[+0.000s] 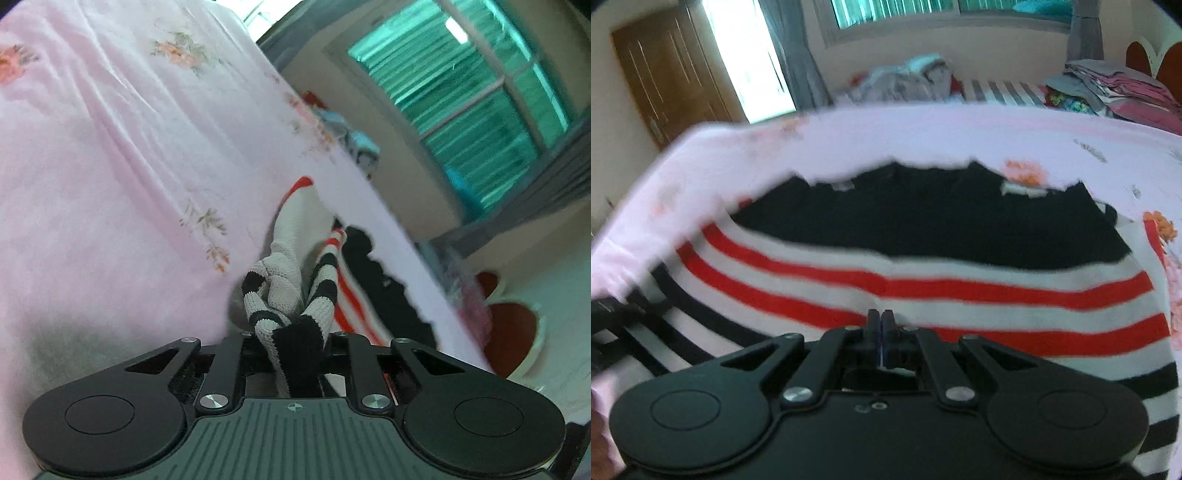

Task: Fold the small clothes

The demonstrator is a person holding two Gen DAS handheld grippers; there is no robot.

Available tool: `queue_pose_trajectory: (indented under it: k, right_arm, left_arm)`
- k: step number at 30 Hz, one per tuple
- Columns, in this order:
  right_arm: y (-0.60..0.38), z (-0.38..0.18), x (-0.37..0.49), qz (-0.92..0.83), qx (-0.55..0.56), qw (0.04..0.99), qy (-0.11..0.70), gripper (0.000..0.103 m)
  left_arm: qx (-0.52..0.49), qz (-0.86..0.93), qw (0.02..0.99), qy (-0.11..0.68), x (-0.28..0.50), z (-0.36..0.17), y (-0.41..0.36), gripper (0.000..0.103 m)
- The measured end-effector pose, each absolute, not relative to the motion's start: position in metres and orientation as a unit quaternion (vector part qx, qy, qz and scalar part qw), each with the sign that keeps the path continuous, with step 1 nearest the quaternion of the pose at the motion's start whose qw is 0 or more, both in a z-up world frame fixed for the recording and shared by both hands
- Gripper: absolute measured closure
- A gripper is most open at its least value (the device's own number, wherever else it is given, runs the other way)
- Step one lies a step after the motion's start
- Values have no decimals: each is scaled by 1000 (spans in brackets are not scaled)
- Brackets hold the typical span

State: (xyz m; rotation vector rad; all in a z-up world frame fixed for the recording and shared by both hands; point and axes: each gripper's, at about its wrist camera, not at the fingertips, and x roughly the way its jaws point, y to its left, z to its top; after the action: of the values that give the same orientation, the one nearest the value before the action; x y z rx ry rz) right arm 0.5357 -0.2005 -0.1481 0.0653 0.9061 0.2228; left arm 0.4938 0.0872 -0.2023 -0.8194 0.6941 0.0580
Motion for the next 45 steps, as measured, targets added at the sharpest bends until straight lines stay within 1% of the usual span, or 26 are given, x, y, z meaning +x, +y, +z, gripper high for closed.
queue_pose_trajectory:
  k: [1, 3, 8, 14, 15, 17, 21, 24, 26, 27, 28, 29, 30, 31, 32, 34, 36, 38, 40, 42, 45]
  right_arm:
    - [-201, -149, 536, 106, 39, 893, 435, 103]
    - [-201, -148, 536, 105, 37, 892, 438, 103]
    - [-199, -147, 537, 109, 27, 890, 442, 103]
    - [-207, -144, 539, 138, 27, 884, 445, 103]
    - [-211, -141, 539, 144, 35, 883, 446, 103]
    - [-226, -133, 533, 148, 54, 887, 434, 98]
    - [-291, -109, 511, 131, 120, 904, 390, 98]
    - [-358, -94, 493, 88, 174, 913, 357, 97]
    - [-400, -89, 482, 61, 210, 913, 345, 95]
    - [-420, -88, 477, 52, 228, 911, 341, 92]
    - [-437, -88, 472, 47, 245, 907, 340, 83]
    - [-452, -90, 468, 43, 265, 902, 339, 77]
    - [-467, -92, 465, 37, 287, 895, 339, 59]
    - [-478, -93, 461, 39, 302, 891, 337, 41]
    - [-485, -94, 459, 52, 313, 887, 336, 39]
    - [-487, -96, 457, 79, 323, 878, 345, 45]
    - [-479, -99, 460, 111, 323, 870, 356, 46]
    - [-463, -103, 469, 138, 319, 862, 370, 46]
    - [-444, -112, 479, 156, 313, 853, 387, 46]
    - [-428, -120, 488, 163, 311, 844, 405, 46]
    - [-413, -132, 502, 164, 315, 833, 424, 46]
  left_arm:
    - [-392, 32, 853, 343, 496, -207, 90, 87]
    - [-403, 29, 847, 344, 497, -206, 94, 87]
    - [-359, 25, 874, 326, 493, -187, 81, 87]
    - [-228, 22, 922, 313, 494, -137, 33, 89]
    - [-209, 13, 928, 307, 494, -126, 21, 89]
    - [-167, -13, 940, 296, 494, -102, -10, 89]
    - [-78, -69, 950, 295, 497, -66, -91, 89]
    - [-20, -111, 940, 323, 505, -60, -154, 89]
    - [13, -141, 922, 360, 513, -74, -196, 89]
    - [32, -160, 905, 392, 517, -87, -218, 88]
    - [57, -181, 884, 428, 521, -101, -240, 80]
    - [78, -198, 865, 455, 521, -113, -258, 74]
    - [91, -206, 856, 465, 517, -117, -269, 69]
    - [93, -211, 863, 450, 509, -109, -272, 69]
    - [80, -226, 870, 431, 503, -97, -267, 69]
    - [43, -215, 885, 411, 499, -70, -242, 69]
    - [3, -180, 905, 384, 502, -50, -201, 69]
    - [-15, -128, 915, 383, 518, -47, -158, 69]
    - [-31, -87, 912, 400, 536, -58, -119, 69]
    - [-66, -84, 900, 423, 551, -78, -92, 69]
    - [-87, -95, 890, 438, 558, -105, -82, 69]
